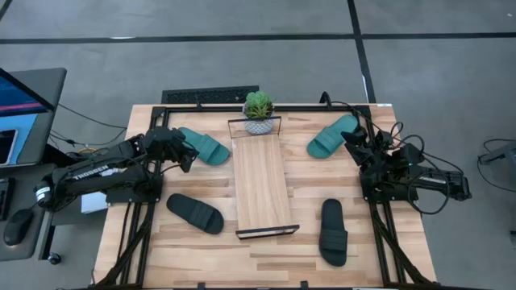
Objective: Pick and place slides into the shelf
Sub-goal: Put the left blue slides on the shelf
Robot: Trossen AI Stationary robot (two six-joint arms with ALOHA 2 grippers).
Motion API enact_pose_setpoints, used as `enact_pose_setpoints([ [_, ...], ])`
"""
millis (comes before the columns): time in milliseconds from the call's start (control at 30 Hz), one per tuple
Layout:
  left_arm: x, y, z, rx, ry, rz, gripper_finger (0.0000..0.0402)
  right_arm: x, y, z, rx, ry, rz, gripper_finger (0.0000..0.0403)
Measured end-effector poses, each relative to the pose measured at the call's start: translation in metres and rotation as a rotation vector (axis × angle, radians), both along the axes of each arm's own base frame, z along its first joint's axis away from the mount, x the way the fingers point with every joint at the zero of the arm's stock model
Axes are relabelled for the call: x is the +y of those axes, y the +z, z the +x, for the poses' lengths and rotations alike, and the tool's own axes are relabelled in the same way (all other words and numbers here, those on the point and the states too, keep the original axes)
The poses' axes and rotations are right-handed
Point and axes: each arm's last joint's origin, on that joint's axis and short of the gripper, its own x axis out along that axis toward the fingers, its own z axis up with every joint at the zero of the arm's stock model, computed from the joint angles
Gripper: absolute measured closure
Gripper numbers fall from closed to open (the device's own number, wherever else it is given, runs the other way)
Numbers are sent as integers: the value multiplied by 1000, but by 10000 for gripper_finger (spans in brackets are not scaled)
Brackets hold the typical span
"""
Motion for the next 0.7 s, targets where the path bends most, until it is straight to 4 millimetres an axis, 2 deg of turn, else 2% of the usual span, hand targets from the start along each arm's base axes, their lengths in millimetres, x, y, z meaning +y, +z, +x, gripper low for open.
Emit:
enact_pose_setpoints([
  [167, 2, 2, 1, 60, 42, -32, 297, 0, -1, 1, 15, 1, 2, 147],
  [367, 7, -8, 7, 155, 108, -47, 238, 1, -2, 1, 28, 41, -17, 147],
  [700, 15, -29, 21, 298, 124, -134, 218, 3, -4, 2, 48, 93, -39, 147],
])
